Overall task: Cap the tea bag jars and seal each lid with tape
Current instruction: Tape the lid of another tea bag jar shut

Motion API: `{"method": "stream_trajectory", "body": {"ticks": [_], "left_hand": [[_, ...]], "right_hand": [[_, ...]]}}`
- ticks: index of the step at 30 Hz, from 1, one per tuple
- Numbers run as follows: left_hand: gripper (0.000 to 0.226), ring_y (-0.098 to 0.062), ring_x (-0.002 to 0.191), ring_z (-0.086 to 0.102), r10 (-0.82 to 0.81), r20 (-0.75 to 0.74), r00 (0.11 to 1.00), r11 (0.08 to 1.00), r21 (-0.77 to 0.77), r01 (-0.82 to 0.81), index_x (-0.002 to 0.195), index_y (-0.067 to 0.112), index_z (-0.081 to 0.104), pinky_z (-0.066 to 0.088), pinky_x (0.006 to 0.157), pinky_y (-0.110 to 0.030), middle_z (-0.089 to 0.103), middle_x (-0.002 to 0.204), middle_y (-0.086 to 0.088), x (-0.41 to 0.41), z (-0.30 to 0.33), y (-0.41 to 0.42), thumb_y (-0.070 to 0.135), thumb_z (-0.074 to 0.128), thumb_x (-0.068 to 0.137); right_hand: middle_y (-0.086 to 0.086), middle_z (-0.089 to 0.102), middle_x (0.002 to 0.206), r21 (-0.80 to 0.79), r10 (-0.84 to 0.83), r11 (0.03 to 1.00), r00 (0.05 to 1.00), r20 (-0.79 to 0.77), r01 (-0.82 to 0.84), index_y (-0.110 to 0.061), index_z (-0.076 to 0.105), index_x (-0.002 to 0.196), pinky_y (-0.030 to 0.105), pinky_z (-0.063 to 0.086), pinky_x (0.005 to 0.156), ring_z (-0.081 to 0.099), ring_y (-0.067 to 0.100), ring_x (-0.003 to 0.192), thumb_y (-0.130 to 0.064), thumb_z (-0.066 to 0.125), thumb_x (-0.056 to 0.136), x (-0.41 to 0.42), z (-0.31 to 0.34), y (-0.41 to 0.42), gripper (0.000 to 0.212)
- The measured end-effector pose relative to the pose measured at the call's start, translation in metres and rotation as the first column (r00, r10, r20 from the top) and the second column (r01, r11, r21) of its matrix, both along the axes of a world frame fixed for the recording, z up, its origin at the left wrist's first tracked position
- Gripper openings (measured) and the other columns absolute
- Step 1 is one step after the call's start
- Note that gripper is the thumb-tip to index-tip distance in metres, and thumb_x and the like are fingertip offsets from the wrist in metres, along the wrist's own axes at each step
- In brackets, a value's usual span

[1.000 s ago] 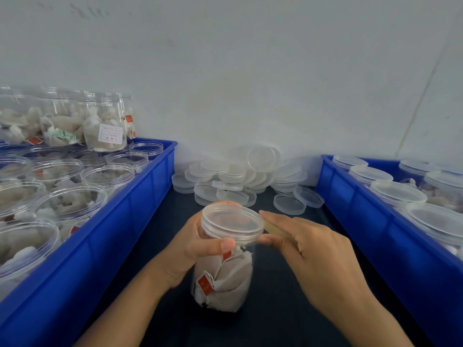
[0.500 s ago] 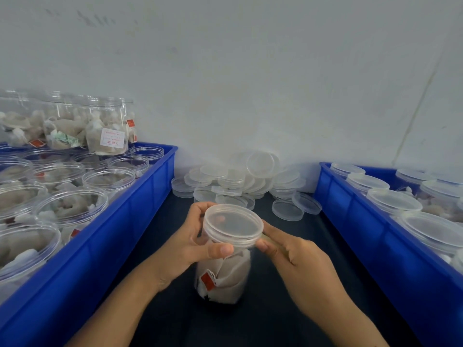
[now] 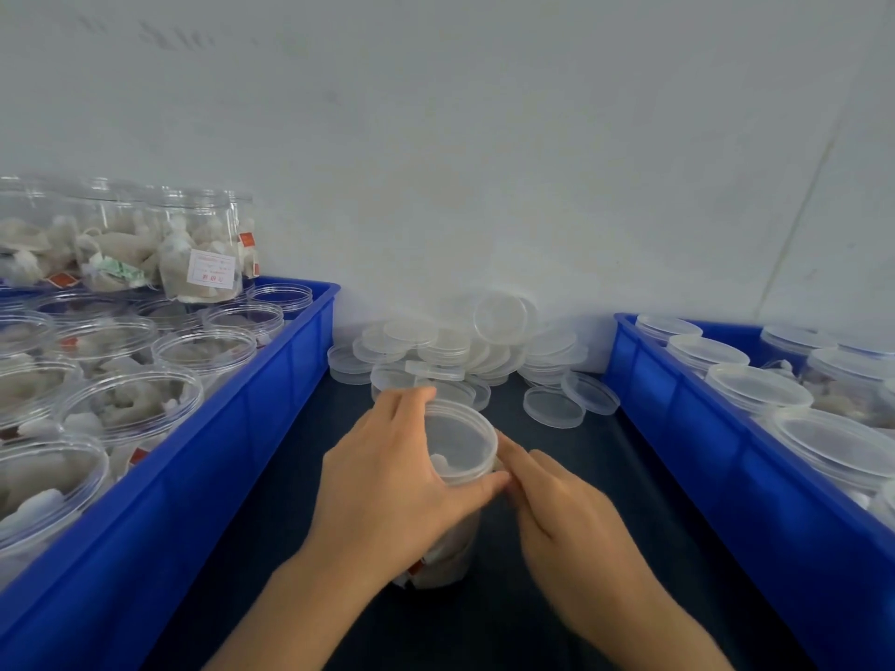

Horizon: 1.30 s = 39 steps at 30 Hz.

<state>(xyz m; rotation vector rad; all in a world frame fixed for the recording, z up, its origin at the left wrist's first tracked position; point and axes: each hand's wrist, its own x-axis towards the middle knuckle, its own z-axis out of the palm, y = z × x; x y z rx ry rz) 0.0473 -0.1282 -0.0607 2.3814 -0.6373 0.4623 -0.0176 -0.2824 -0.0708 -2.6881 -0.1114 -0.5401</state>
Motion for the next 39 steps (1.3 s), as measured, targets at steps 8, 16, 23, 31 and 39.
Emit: {"method": "stream_trajectory", "body": {"ticks": [8, 16, 23, 31, 39], "left_hand": [[0.086, 0.008, 0.108, 0.050, -0.202, -0.137, 0.970, 0.978, -0.088, 0.191, 0.132, 0.043, 0.045, 0.047, 0.095, -0.028, 0.048, 0.124, 0.030, 0.014, 0.006, 0.016, 0.072, 0.071, 0.055], [0.087, 0.012, 0.111, 0.052, -0.354, -0.219, 0.909, 0.933, -0.153, 0.326, 0.126, 0.044, 0.052, 0.047, 0.101, -0.030, 0.053, 0.121, 0.032, 0.017, 0.011, 0.018, 0.069, 0.072, 0.046], [0.082, 0.011, 0.118, 0.049, -0.439, -0.306, 0.845, 0.897, -0.093, 0.432, 0.127, 0.048, 0.050, 0.042, 0.107, -0.033, 0.054, 0.123, 0.034, 0.028, 0.021, 0.021, 0.062, 0.079, 0.051], [0.078, 0.003, 0.121, 0.040, -0.309, -0.150, 0.939, 0.881, 0.326, 0.342, 0.144, 0.041, 0.028, 0.037, 0.098, -0.023, 0.034, 0.140, 0.027, 0.016, 0.034, 0.015, 0.062, 0.065, 0.077], [0.078, -0.004, 0.112, 0.044, -0.149, 0.078, 0.986, 0.953, 0.279, 0.122, 0.131, 0.036, 0.032, 0.041, 0.085, -0.026, 0.040, 0.129, 0.019, 0.002, 0.016, 0.001, 0.082, 0.027, 0.069]], "right_hand": [[-0.023, 0.050, 0.125, -0.093, 0.018, 0.995, 0.996, -0.091, -0.027, -0.040, 0.027, 0.143, 0.020, 0.037, 0.091, 0.047, -0.001, 0.115, -0.057, 0.027, 0.094, -0.003, 0.021, -0.015, 0.052], [-0.012, 0.053, 0.090, -0.198, -0.110, 0.977, 0.985, -0.132, 0.082, -0.026, 0.047, 0.099, 0.026, 0.040, 0.077, 0.050, 0.006, 0.085, -0.060, 0.023, 0.093, -0.004, 0.024, -0.014, 0.041], [-0.003, 0.050, 0.079, -0.164, -0.030, 0.987, 0.989, -0.144, 0.006, -0.020, 0.041, 0.091, 0.028, 0.040, 0.073, 0.048, 0.012, 0.076, -0.054, 0.023, 0.096, -0.008, 0.026, -0.021, 0.038], [-0.001, 0.053, 0.073, -0.122, -0.008, 0.992, 0.998, -0.068, 0.000, -0.027, 0.035, 0.086, 0.031, 0.044, 0.069, 0.052, 0.015, 0.070, -0.052, 0.020, 0.098, -0.009, 0.016, -0.014, 0.031], [-0.004, 0.053, 0.075, -0.119, -0.021, 0.993, 0.996, -0.091, 0.010, -0.031, 0.036, 0.090, 0.018, 0.038, 0.063, 0.052, 0.009, 0.072, -0.071, 0.004, 0.075, -0.013, 0.016, -0.027, 0.053]]}}
